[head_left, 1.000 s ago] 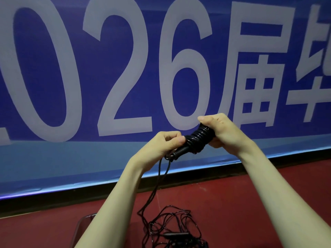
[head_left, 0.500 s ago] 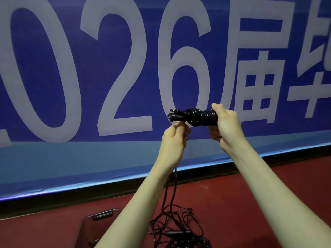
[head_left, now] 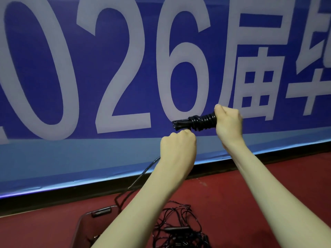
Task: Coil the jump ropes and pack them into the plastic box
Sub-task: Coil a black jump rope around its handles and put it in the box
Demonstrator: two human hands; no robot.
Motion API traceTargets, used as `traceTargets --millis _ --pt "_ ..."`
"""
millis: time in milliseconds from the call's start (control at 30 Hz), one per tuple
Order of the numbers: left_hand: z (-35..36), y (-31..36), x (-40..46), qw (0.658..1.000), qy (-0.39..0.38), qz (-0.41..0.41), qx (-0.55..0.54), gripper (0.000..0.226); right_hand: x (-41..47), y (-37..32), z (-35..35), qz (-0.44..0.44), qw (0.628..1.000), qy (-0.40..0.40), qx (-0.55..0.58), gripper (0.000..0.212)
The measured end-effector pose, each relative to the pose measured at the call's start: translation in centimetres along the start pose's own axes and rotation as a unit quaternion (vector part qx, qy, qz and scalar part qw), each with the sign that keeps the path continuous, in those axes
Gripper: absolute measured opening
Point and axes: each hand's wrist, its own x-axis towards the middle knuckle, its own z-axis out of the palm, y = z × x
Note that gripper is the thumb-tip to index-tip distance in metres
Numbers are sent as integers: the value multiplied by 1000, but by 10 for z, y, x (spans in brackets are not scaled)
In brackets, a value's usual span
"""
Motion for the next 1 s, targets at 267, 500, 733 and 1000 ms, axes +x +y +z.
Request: traceTargets --millis 267,500,733,1000 --pt "8 5 5 999 4 27 -38 17 6 20 -13 -105 977 31 -185 46" --pt "8 -15 17 985 43 131 -103 13 15 6 -31 -95 953 -120 -263 46" --pt "22 -38 23 940 16 103 -324 26 16 -1 -39 -103 927 -274 -234 46" --pt "28 -47 16 837 -7 27 -547 12 15 -8 -45 -37 935 -342 -80 42"
